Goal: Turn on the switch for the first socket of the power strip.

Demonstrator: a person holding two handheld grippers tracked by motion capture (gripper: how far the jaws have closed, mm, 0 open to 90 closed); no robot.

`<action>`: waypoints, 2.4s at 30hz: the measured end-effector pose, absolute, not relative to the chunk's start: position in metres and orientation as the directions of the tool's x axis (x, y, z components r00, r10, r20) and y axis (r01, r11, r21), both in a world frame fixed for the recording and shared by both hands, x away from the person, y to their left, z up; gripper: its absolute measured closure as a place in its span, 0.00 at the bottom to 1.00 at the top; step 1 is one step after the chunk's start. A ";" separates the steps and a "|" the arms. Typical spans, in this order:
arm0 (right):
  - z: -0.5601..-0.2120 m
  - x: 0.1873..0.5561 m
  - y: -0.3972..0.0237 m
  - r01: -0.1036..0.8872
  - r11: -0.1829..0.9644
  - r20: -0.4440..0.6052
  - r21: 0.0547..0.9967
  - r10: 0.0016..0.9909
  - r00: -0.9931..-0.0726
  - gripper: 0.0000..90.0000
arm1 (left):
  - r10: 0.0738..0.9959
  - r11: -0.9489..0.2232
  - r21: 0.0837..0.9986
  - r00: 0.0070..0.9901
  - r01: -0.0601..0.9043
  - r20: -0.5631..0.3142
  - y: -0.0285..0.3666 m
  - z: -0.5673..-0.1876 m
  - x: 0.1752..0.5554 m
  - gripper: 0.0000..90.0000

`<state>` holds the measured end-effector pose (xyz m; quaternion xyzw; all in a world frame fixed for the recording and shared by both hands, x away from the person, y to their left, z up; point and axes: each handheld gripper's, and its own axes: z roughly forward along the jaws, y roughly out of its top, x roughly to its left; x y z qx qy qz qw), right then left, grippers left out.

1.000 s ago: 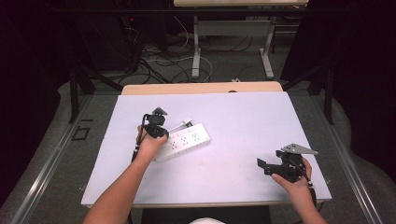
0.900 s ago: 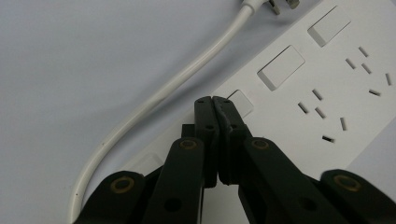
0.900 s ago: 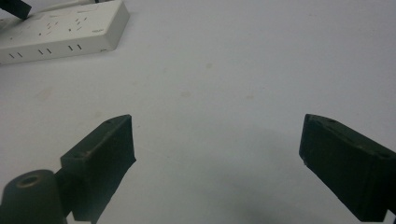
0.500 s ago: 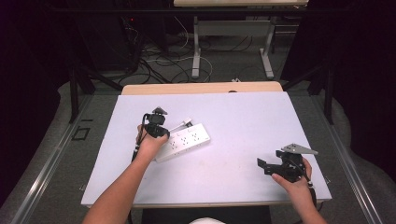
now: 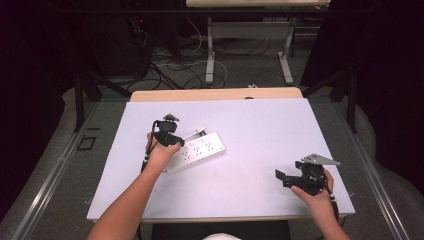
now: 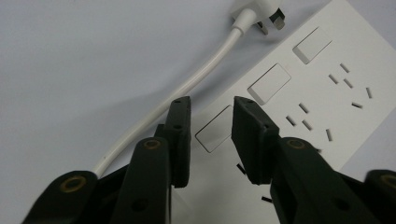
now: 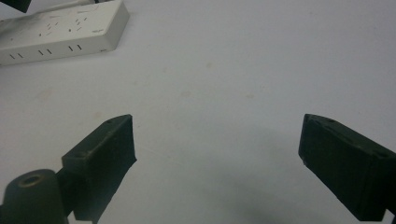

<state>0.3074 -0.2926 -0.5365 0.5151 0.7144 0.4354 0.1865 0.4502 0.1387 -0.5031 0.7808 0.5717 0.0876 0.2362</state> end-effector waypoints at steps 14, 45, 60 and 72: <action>-0.537 0.307 -0.292 0.572 0.092 0.177 0.815 0.901 -0.397 0.11 | 0.925 -0.274 0.519 0.369 0.810 -0.087 0.133 -0.500 0.447 0.52; -0.536 0.307 -0.293 0.571 0.094 0.176 0.816 0.900 -0.399 0.11 | 0.849 -0.279 0.691 0.507 0.667 -0.147 0.134 -0.479 0.424 0.18; -0.536 0.306 -0.293 0.571 0.097 0.174 0.815 0.899 -0.402 0.11 | 0.817 -0.209 0.767 0.539 0.607 -0.204 0.145 -0.465 0.399 0.01; -0.536 0.307 -0.293 0.567 0.097 0.172 0.818 0.900 -0.401 0.11 | 0.802 -0.212 0.782 0.561 0.586 -0.203 0.163 -0.459 0.379 0.00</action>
